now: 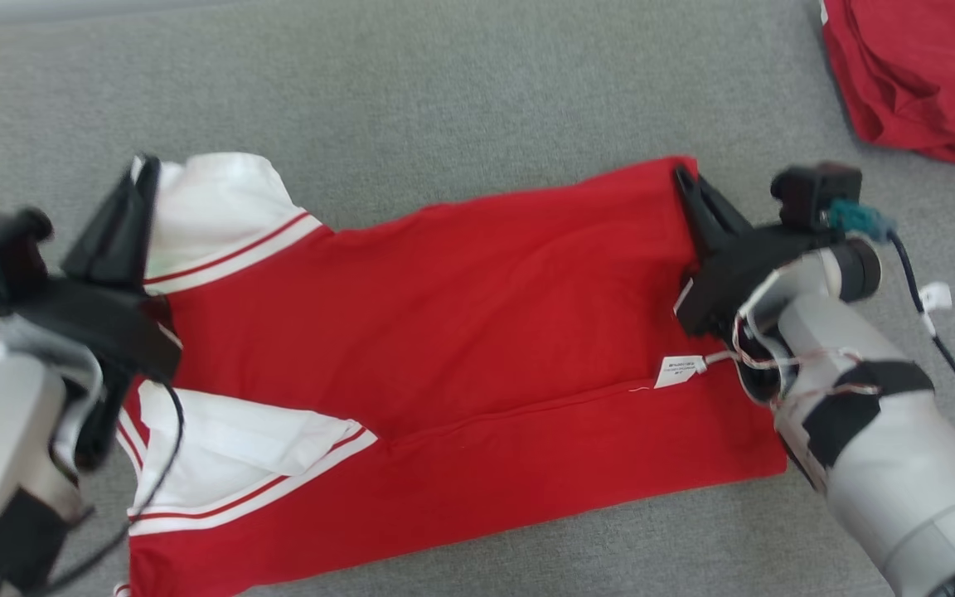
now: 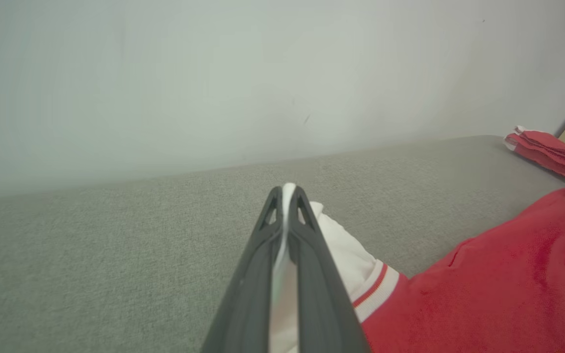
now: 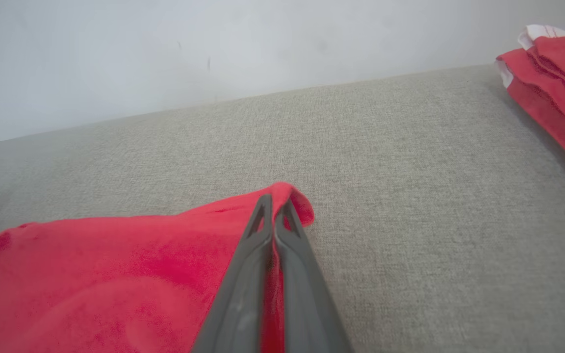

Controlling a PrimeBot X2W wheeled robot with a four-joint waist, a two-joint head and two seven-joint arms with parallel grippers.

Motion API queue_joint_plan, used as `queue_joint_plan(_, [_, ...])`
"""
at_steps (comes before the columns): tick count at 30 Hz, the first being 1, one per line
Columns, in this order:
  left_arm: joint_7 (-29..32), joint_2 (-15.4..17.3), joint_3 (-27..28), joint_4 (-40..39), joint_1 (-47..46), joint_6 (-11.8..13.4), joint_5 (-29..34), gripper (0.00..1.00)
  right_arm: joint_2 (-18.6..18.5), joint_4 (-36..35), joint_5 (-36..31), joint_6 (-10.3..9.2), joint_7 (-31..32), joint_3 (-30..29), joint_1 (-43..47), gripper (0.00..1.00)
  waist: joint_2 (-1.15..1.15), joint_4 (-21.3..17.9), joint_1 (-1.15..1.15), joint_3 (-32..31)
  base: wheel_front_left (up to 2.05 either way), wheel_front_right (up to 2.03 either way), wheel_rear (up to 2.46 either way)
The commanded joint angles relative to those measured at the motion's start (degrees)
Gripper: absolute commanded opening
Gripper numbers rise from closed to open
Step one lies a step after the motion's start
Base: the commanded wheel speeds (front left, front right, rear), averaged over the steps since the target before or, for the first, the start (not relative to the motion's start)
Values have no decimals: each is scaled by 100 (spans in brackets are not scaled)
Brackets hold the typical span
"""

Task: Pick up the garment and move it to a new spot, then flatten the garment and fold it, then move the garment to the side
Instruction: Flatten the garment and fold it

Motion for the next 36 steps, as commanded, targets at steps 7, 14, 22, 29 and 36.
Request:
queue_joint_plan(7, [-132, -86, 505, -1371, 1386, 313, 155, 0, -435, -637, 418, -16, -254, 70, 887, 0, 0, 253, 0, -418, 0, 0, 0])
queue_joint_plan(14, [-134, -521, 960, -2281, 2705, 421, 539, 0, -768, -1215, 657, -16, -285, -305, 1632, 0, 0, 441, 0, -607, 0, 0, 0])
queue_joint_plan(22, [-134, -1155, 1527, -2486, 3588, 282, 744, 0, -848, -2196, 550, -16, -286, -1078, 2678, 0, 0, 569, 0, -774, 0, 0, 0])
queue_joint_plan(29, [-135, -1781, 2009, -2246, 4212, 143, 947, 0, -813, -2738, 497, -16, -280, -1470, 3613, 0, 0, 621, 0, -920, 0, 0, 0])
queue_joint_plan(36, [-135, -2046, 2171, -1639, 4282, -2, 1391, 0, -732, -2724, 384, -16, -276, -1613, 4038, 0, 0, 685, 0, -1027, 0, 0, 0])
